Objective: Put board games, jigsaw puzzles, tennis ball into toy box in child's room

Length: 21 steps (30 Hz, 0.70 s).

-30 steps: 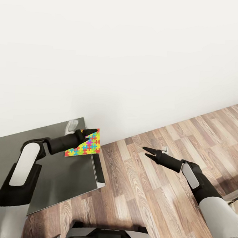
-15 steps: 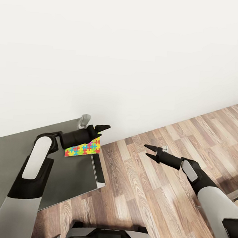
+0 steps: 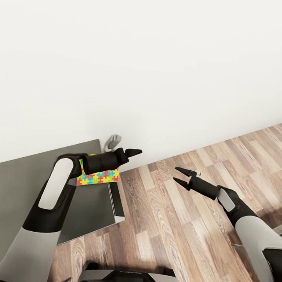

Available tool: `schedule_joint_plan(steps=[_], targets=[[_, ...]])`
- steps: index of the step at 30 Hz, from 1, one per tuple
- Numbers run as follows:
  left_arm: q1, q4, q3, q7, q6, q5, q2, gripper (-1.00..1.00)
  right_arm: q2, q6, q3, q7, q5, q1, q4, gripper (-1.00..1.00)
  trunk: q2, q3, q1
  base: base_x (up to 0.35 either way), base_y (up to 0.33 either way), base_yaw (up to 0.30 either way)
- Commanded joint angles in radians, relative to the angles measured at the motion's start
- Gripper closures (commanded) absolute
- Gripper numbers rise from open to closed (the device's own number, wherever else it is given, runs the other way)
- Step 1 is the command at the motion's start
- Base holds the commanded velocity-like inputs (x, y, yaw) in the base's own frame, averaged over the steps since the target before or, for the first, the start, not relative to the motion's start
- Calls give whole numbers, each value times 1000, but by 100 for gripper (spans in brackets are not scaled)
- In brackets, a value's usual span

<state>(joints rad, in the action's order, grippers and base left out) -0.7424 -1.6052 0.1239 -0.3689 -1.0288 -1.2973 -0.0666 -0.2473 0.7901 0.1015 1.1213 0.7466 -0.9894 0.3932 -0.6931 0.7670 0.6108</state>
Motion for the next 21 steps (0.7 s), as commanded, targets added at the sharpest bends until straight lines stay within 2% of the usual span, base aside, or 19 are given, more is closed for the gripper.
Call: schedule_joint_plan(steps=[1,5,8,11,16,21], targets=[[-3,-1,11,-27,-2,-12,-5,-100,-4,5,7,26,5,-2,0,-100,-1,1,0,0,0,0],[-7,-1,34,-61,-1,-16,-15,-100,-20,11,9,76,-9,-4,1,-100,-1,1,0,0,0,0],[-9,-1,40,-69,0,-17,-17,-100,-27,13,9,86,-16,-5,1,-100,-1,1,0,0,0,0],[-12,-1,50,-83,0,-19,-21,-100,-47,24,8,101,-30,-10,2,-100,-1,1,0,0,0,0],[-14,-1,55,-90,1,-20,-23,-100,-61,55,8,84,-38,-12,2,-100,-1,1,0,0,0,25],[-14,-1,58,-94,1,-21,-25,-100,-68,90,4,33,-41,-14,3,-100,-1,1,0,0,0,153]])
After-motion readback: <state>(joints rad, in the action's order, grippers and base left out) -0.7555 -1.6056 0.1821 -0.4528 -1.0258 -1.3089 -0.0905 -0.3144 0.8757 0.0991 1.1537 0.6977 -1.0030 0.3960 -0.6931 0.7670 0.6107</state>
